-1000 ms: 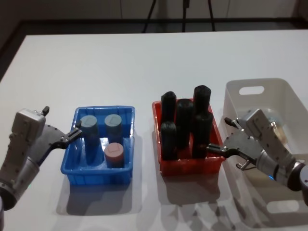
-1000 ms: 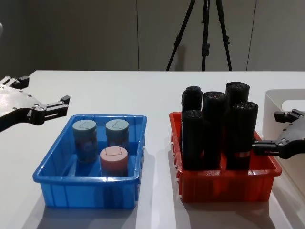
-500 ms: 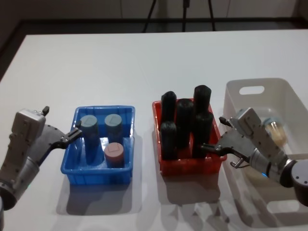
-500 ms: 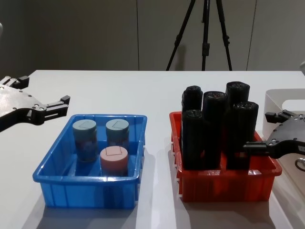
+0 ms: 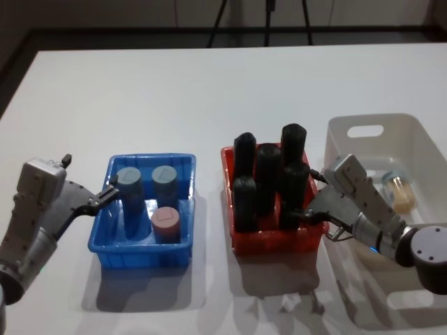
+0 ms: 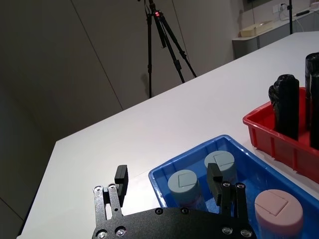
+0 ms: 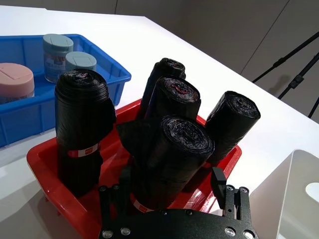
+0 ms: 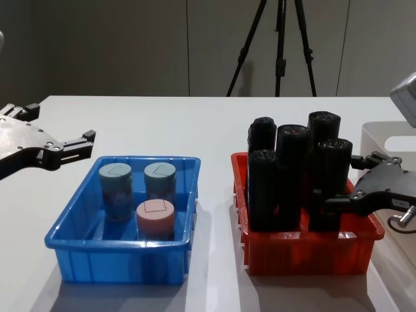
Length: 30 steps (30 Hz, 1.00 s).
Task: Pick the cotton swabs from the blue box and place them into the white box.
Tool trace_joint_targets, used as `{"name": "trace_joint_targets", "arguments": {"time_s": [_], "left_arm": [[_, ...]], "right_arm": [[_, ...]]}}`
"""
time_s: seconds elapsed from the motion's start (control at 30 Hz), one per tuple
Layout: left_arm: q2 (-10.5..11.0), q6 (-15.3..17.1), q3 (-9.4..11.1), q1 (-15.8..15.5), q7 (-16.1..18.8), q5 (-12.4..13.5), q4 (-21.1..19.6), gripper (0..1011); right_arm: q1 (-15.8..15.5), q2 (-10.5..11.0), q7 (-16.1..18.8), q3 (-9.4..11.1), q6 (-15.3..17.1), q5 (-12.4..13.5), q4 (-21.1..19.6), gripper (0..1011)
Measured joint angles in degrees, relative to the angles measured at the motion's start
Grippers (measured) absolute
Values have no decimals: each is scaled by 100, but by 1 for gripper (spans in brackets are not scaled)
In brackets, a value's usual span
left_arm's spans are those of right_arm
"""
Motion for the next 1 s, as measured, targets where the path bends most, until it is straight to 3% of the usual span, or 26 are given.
{"name": "trace_joint_targets", "arguments": {"time_s": [0.57,1.0], "left_arm": [[0,0,0,0,0,0,0,1001],[0,0,0,0,0,0,0,1002]], "right_arm": [[205,-261,130,49,-43,-203,388,1001],[208,-260,131,48,-47,-202,392,1001]]}}
